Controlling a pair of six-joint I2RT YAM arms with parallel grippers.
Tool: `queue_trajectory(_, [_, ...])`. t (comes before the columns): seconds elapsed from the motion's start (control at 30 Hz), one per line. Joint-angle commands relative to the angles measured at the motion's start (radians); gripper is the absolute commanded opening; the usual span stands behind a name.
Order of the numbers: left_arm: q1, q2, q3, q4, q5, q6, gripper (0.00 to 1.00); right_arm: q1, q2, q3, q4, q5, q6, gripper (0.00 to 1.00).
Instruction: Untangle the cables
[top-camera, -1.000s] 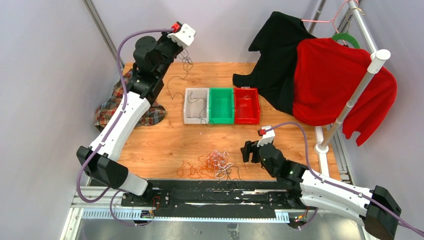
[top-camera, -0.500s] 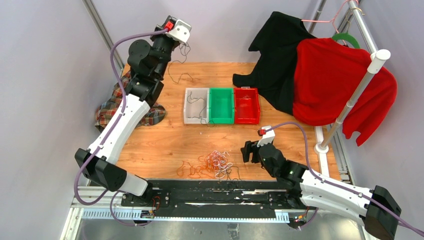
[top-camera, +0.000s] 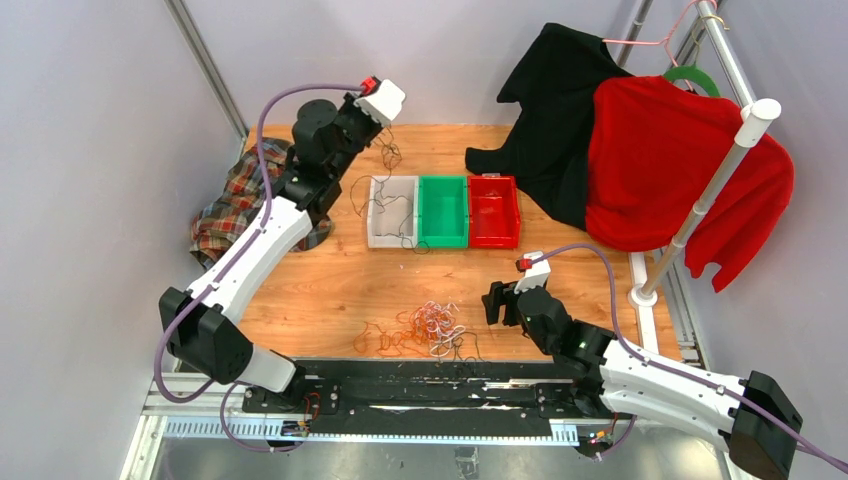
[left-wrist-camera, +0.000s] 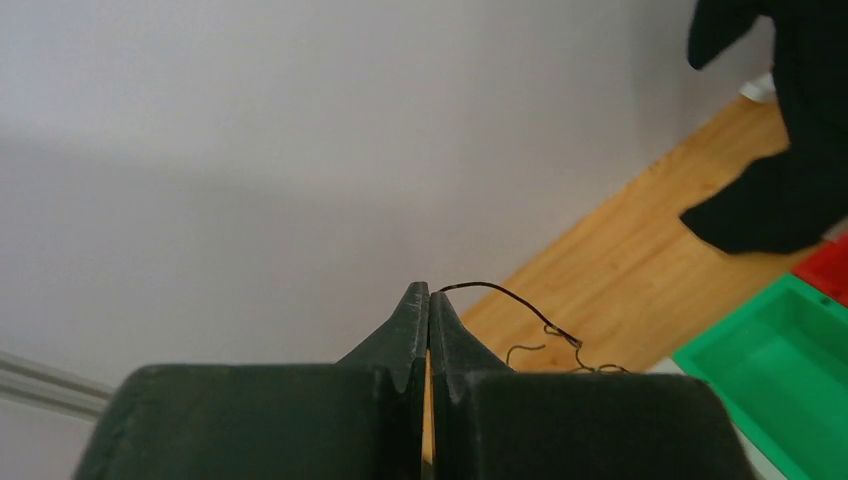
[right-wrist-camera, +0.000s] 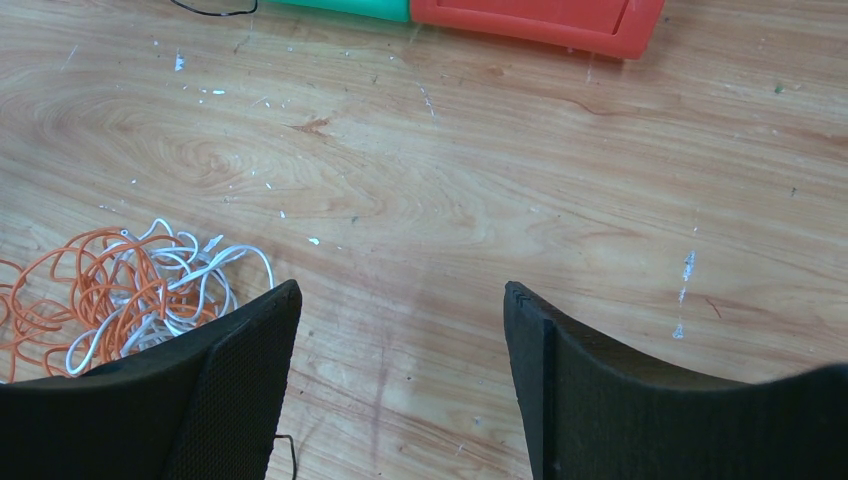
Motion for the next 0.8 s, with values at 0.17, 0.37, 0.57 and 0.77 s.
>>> queue_trajectory(0.17, [-0.031,-0.009,-0.062,-0.229,0.096,-0.138,0.00,-0.012,-0.014,0.007,-0.004,0.026,0.012,0.74])
queue_trajectory(0.37, [-0.076,0.024,-0.076,-0.300,0.058,-0.103,0.00,-0.012,-0.028,-0.003,-0.005,0.032,0.018,0.74])
queue_trajectory(0.57, [-0.131,0.082,-0.114,-0.280,-0.058,-0.006,0.00,-0.012,-0.038,-0.004,-0.005,0.031,0.020,0.74])
queue_trajectory(0.77, [-0.134,0.171,-0.112,-0.246,-0.088,-0.005,0.00,-0.012,-0.053,-0.012,-0.012,0.034,0.026,0.74])
